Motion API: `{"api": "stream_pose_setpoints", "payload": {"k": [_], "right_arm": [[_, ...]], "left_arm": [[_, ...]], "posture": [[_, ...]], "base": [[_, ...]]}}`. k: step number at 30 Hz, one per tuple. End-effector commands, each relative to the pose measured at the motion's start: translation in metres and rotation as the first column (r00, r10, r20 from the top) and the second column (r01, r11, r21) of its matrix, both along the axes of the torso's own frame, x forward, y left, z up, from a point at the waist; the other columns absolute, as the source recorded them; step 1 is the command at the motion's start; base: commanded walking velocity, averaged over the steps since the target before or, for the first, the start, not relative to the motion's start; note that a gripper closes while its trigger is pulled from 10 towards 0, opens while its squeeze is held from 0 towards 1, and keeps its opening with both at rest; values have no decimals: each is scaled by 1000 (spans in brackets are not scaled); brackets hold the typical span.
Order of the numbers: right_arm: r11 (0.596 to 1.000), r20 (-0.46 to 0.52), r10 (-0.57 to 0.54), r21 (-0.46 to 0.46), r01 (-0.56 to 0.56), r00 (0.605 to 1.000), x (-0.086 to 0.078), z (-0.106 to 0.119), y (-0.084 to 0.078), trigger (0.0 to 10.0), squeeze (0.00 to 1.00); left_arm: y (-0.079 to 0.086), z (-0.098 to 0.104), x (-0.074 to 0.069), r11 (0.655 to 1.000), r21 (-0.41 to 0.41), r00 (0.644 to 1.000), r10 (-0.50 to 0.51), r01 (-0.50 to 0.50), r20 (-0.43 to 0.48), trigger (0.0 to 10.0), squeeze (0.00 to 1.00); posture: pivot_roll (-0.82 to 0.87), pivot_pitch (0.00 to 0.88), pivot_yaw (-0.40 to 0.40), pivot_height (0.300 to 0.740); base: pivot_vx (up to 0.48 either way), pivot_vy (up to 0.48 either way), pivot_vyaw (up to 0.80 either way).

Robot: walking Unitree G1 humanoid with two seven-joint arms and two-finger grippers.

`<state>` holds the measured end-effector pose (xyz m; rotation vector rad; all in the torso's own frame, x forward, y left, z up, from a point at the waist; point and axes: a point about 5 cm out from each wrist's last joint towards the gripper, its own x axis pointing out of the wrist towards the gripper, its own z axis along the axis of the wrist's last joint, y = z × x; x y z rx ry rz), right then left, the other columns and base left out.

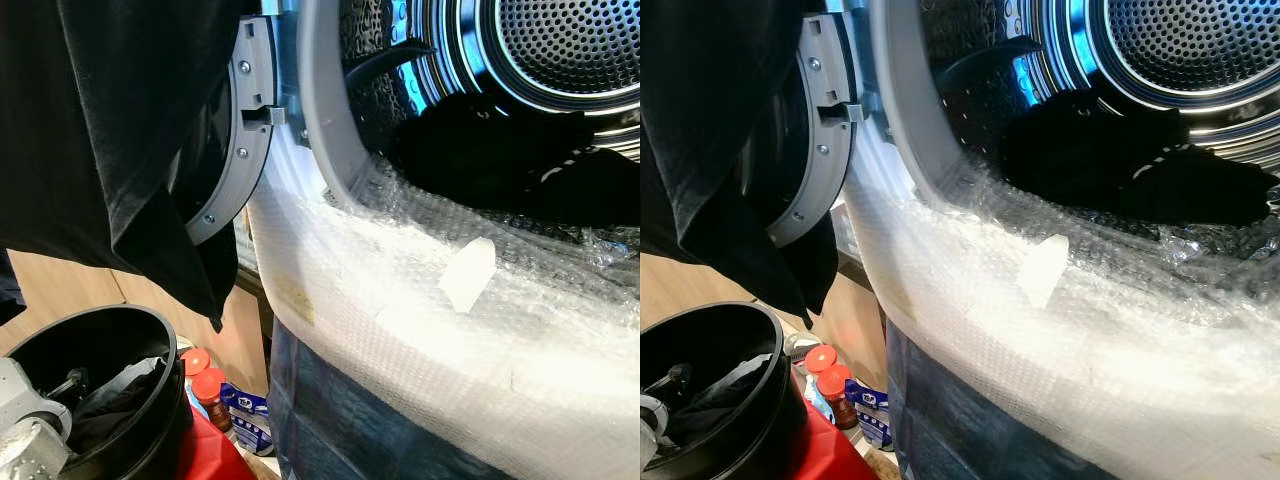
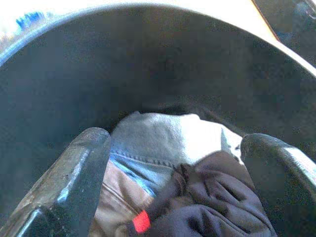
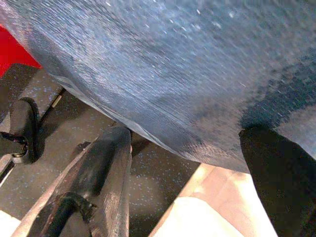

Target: Clothes washing

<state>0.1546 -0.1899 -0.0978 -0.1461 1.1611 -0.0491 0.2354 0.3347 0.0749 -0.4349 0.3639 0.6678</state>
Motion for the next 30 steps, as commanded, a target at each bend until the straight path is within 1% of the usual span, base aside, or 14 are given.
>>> {"api": "stream_pose_setpoints", "payload": {"k": [1, 2, 4, 5, 6, 8, 13, 15, 18, 20, 23, 25, 27, 30], "right_arm": [[1000, 5, 26, 4, -26, 1000, 2, 0, 3, 10000, 0], [999, 6, 32, 1, -32, 999, 3, 1, 4, 10000, 0], [999, 7, 33, 0, -33, 999, 3, 1, 4, 10000, 0], [999, 8, 39, 0, -39, 999, 4, 1, 4, 10000, 0], [999, 8, 39, 0, -39, 999, 4, 1, 4, 10000, 0], [999, 8, 50, -1, -50, 999, 5, 1, 4, 10000, 0], [995, 1, 101, -8, -100, 995, 5, 1, 6, 10000, 0], [995, 6, 98, 0, -98, 995, 7, 2, 7, 10000, 0], [995, 9, 104, 2, -104, 995, 9, 3, 8, 10000, 0], [993, 9, 116, 14, -117, 993, 10, 3, 9, 10000, 0], [986, 2, 163, 21, -163, 987, 10, 3, 11, 10000, 0], [980, 1, 199, 18, -199, 980, 10, 3, 12, 10000, 0], [980, -3, 199, 18, -199, 980, 9, 2, 11, 10000, 0], [977, -21, 211, 44, -210, 977, 5, 1, 11, 10000, 0]], "left_arm": [[2, 1, 0, 999, -36, 1000, -10, 10, -5, 10000, 1000], [2, 2, 1, 999, -37, 1000, -28, 27, -9, 10000, 1000], [2, 2, 1, 999, -38, 999, -33, 33, -11, 10000, 1000], [2, 3, 2, 997, -67, 999, -46, 46, 0, 10000, 1000], [2, 3, 2, 997, -67, 999, -46, 46, 0, 10000, 1000], [-2, 7, 6, 984, -126, 992, -127, 129, 26, 10000, 1000], [4, 7, 6, 984, -128, 992, -124, 124, 7, 10000, 1000], [3, 8, 8, 973, -129, 981, -194, 191, -9, 10000, 1000], [2, 8, 9, 972, -139, 982, -191, 188, -11, 10000, 1000], [2, 6, 10, 966, -166, 980, -201, 197, -11, 10000, 1000], [-1, -3, 8, 952, -175, 962, -265, 250, -65, 10000, 1000], [-1, -8, 4, 953, -175, 958, -269, 249, -102, 10000, 1000], [-2, -14, 0, 954, -178, 956, -266, 243, -125, 10000, 1000], [-5, -24, -2, 949, -208, 952, -270, 238, -144, 10000, 1000]], "posture": [[60, 4, 1, 740], [60, 4, 1, 740], [60, 4, 1, 740], [59, 8, -3, 740], [59, 8, -3, 740], [68, 5, -11, 740], [64, 4, -11, 740], [60, 2, -15, 740], [59, 0, -14, 740], [58, 0, -13, 740], [59, 0, -10, 740], [51, 0, 1, 740], [52, 0, 4, 740], [48, 0, 8, 740]], "base": [[0, 0, 0], [0, 0, 0], [0, 0, 0], [0, 0, 0], [0, 0, 0], [0, 0, 0], [0, 0, 0], [0, 0, 0], [0, 0, 0], [0, 0, 0], [0, 0, 0], [0, 0, 0], [0, 0, 0], [0, 0, 0]]}}
